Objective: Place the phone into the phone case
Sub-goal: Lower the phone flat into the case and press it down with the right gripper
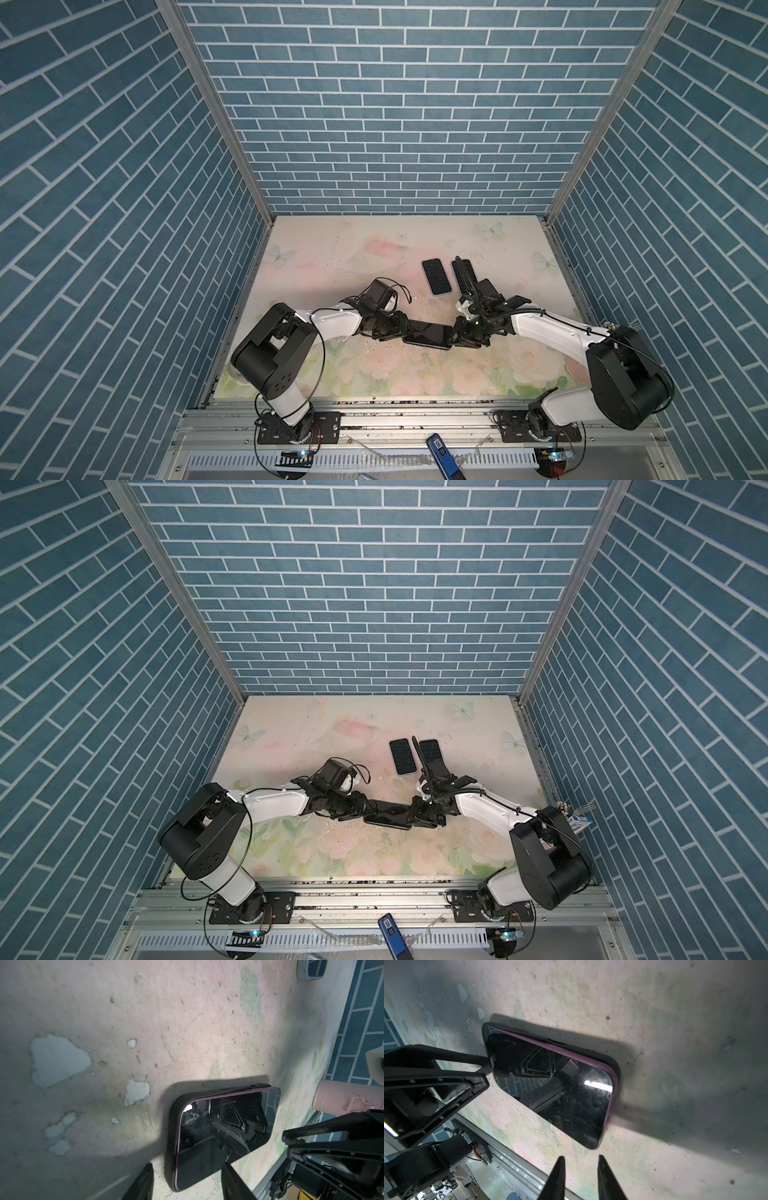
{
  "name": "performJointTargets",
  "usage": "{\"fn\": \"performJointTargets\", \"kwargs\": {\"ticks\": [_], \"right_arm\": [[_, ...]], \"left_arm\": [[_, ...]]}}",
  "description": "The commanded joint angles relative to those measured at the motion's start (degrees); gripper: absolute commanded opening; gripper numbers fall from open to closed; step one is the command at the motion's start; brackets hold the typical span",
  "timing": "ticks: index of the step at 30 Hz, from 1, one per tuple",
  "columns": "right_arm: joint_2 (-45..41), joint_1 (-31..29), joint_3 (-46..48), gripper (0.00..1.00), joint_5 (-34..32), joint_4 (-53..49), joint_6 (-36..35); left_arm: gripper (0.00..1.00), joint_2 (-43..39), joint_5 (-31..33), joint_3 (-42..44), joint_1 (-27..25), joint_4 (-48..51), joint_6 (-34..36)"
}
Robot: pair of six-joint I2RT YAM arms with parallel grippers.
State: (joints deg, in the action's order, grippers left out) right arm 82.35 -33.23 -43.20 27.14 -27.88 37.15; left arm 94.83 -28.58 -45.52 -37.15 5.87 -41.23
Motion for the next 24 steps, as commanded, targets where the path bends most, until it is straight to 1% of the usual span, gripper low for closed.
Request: {"fn": "performJointTargets", "kwargs": {"ticks": [1,8,14,17,19,24], "right_arm": [[1.9,-0.1,-1.6,0.25,-1.5,-0.7,-1.7],[5.4,-0.1,-3.0,0.19,-0.9,0.9,-1.8],[5.5,-0.1,-3.4,0.16,-0.2,1.2,-1.7],[5.4,-0.2,-3.1,0.14,0.3,1.8,-1.7],[5.4,-0.2,-3.0,0.13,0.4,1.9,-1.6],[5.4,-0.2,-3.2,0.13,0.0,2.0,-1.7]], "left_arm": [[0.52,0.9,1.5,-0.7,-0.2,3.5,1.2],[0.4,3.6,3.5,-3.4,-0.3,9.2,3.2],[0.25,4.9,4.7,-5.2,-0.3,13.4,5.2],[0.23,5.0,4.5,-5.1,-0.4,13.1,5.1],[0.18,5.1,4.3,-5.1,-0.4,12.9,5.2],[0.16,5.2,4.0,-5.1,-0.4,12.5,5.0]]}}
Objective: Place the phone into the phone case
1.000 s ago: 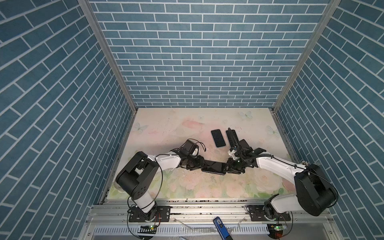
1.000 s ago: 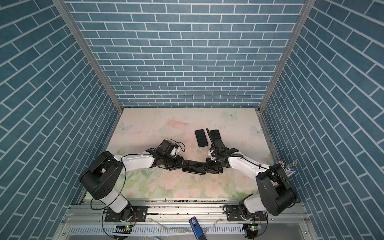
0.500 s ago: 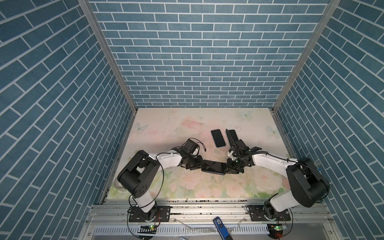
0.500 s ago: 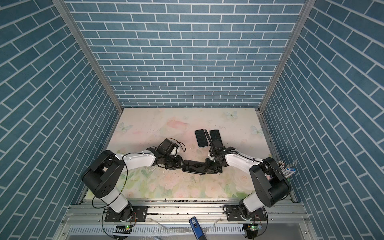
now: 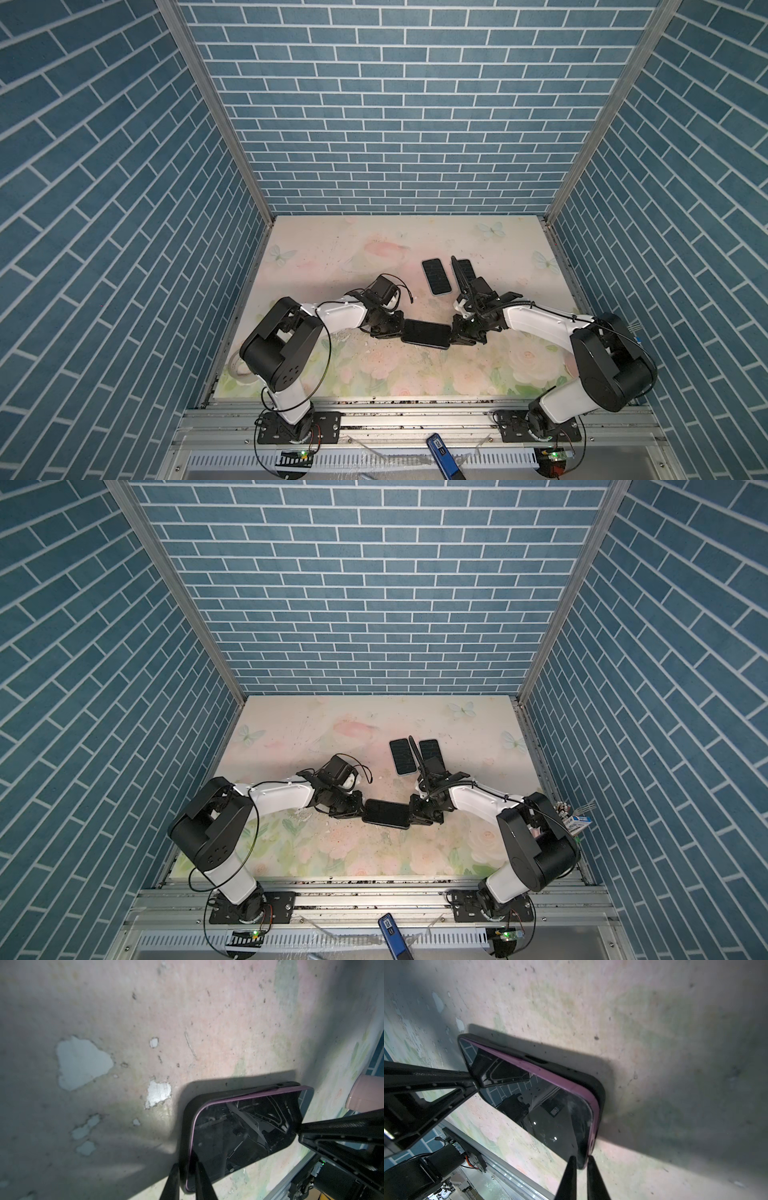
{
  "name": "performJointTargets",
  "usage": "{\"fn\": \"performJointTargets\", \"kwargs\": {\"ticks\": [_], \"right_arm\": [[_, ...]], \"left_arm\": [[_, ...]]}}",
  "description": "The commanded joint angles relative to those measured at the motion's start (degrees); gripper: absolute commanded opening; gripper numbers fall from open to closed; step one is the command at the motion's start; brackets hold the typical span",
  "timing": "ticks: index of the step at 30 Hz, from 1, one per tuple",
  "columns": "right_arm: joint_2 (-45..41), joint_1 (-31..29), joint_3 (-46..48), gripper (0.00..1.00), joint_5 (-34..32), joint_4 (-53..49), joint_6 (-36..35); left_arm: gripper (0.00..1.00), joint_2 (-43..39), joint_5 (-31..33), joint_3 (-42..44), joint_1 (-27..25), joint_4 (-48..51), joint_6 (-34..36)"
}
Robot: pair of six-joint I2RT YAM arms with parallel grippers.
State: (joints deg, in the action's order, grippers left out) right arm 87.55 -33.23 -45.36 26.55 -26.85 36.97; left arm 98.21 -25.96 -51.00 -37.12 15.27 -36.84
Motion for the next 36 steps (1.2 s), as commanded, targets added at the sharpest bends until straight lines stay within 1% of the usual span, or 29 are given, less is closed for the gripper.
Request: {"fn": "performJointTargets", "kwargs": {"ticks": [1,12,18,30,36], "right_arm": [[0.5,-0.2,-1.0,0.13,0.6,1.0,-1.5],[2.7,-0.9,-1.3,0.12,1.7,3.1,-0.4],[3.9,-2.8,-0.8,0.12,2.0,5.0,0.9],[5.8,-5.7,-1.6,0.12,1.8,6.9,2.5],[6.8,-6.4,-1.7,0.11,0.1,6.2,2.8]], "left_arm": [[0.16,1.8,1.2,0.5,-0.4,2.9,0.6],[0.2,1.9,-2.2,1.5,-0.5,-2.1,-1.2],[0.22,3.3,-6.1,2.7,-1.1,-8.1,-3.9],[0.22,3.7,-6.7,2.8,-1.9,-9.1,-4.3],[0.22,3.7,-6.2,3.2,-2.0,-8.5,-4.2]]}}
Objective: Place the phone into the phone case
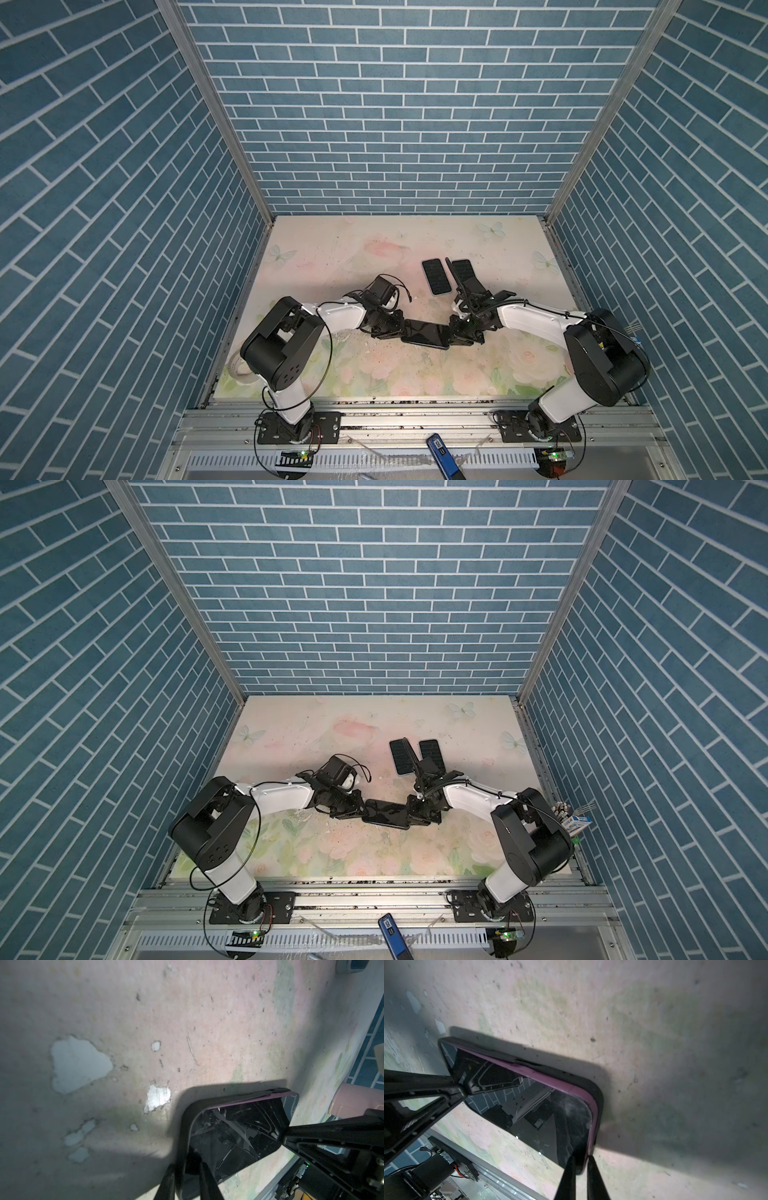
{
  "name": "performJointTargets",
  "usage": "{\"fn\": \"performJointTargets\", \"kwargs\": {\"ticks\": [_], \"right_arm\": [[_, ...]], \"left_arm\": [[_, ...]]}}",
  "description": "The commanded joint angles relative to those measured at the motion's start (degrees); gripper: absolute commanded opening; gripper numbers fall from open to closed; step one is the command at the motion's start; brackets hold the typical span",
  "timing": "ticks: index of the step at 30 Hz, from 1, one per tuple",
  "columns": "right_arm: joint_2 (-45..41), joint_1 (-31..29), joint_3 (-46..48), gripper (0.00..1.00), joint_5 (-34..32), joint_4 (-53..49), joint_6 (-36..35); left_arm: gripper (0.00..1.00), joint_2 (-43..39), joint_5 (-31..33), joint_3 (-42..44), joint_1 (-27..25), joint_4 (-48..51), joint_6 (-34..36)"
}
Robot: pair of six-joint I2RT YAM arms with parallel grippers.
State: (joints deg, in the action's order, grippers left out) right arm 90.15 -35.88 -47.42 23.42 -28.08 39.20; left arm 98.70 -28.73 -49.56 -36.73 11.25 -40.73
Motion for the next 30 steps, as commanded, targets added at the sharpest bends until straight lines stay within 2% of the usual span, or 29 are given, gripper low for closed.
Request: {"fn": "performJointTargets", "kwargs": {"ticks": [1,13,30], "right_arm": [[4.3,-3.8,0.4,0.09,3.2,7.4,0.6],[6.7,-6.3,2.5,0.03,2.8,9.9,2.6],[8.5,-8.7,4.5,0.02,1.6,11.9,4.3]], "left_arm": [[0.22,3.1,-3.4,1.8,-2.4,-4.5,-0.3],[0.23,3.5,-3.7,1.8,-2.4,-4.7,-0.2],[0.22,3.6,-3.9,2.3,-2.4,-5.1,-0.3]]}}
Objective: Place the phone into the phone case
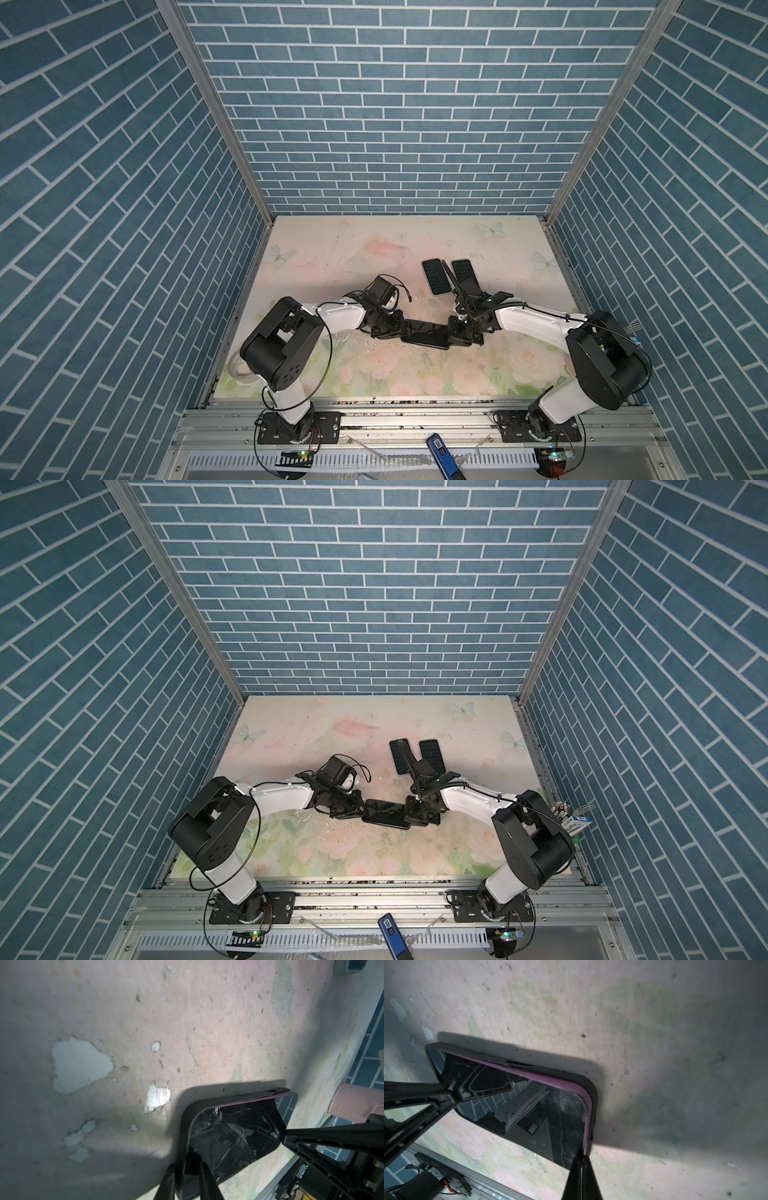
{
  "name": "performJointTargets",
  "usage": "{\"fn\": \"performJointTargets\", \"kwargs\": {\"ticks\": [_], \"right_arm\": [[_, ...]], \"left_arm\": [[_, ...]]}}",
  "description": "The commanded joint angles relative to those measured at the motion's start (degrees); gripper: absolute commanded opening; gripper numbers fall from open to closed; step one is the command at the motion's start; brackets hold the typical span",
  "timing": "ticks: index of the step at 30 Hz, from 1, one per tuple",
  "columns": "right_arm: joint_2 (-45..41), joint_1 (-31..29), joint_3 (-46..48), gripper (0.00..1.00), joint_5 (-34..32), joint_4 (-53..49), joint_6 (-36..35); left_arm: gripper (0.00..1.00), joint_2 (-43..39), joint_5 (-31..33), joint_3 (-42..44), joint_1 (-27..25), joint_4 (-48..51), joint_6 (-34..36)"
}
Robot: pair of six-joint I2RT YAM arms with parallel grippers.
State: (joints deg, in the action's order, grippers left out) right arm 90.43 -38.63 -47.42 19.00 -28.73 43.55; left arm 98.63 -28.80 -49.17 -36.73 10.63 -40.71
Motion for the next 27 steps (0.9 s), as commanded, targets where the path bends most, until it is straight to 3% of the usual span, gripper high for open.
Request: {"fn": "performJointTargets", "kwargs": {"ticks": [1,27], "right_arm": [[8.3,-6.3,4.5,0.02,6.0,12.6,0.0],[10.8,-7.4,6.0,0.0,5.5,13.8,0.2]], "left_arm": [[0.22,3.7,-3.8,1.8,-2.4,-4.5,-0.3],[0.23,3.7,-4.0,2.2,-2.4,-4.7,-0.3]]}}
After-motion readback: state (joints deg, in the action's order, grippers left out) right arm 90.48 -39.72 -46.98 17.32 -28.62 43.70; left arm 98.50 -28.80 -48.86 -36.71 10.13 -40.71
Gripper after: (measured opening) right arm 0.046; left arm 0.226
